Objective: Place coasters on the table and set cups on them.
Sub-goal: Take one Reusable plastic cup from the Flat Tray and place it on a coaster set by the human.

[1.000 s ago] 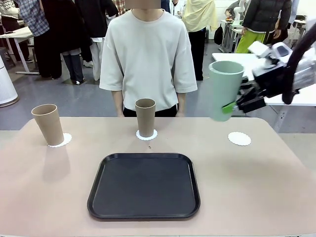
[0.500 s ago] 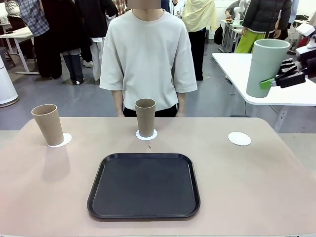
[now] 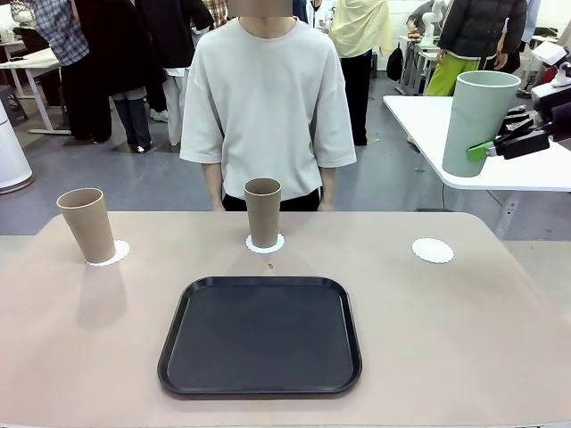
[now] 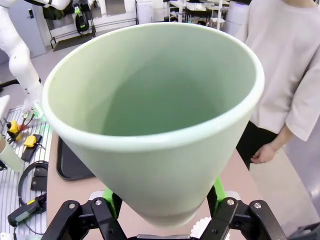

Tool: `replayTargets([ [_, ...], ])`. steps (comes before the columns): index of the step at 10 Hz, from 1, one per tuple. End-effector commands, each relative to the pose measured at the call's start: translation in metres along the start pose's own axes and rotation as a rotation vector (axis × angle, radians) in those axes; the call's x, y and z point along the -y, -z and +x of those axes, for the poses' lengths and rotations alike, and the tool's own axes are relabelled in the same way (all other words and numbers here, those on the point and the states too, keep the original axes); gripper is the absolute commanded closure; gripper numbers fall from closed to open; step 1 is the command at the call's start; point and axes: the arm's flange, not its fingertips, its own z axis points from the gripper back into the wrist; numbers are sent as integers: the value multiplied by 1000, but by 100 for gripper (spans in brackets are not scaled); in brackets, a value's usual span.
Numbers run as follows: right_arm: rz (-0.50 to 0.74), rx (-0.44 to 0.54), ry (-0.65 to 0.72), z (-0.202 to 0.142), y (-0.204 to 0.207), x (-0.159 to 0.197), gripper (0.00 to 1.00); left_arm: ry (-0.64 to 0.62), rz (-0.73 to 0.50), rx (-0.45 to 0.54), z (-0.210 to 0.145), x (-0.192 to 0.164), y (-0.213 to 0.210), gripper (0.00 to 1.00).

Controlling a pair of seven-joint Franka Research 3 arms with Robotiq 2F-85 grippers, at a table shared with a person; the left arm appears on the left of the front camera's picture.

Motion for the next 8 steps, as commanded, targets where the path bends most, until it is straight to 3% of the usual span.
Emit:
replayTargets([
  [1, 117, -18, -145, -6, 0, 8, 19, -15, -4, 9, -1, 4, -1, 0],
  [3, 179, 0, -89, -36, 10, 76, 19, -15, -4, 9, -1, 4, -1, 0],
  [8, 253, -45, 39, -111, 41, 140, 19, -15, -4, 9, -1, 4, -1, 0],
])
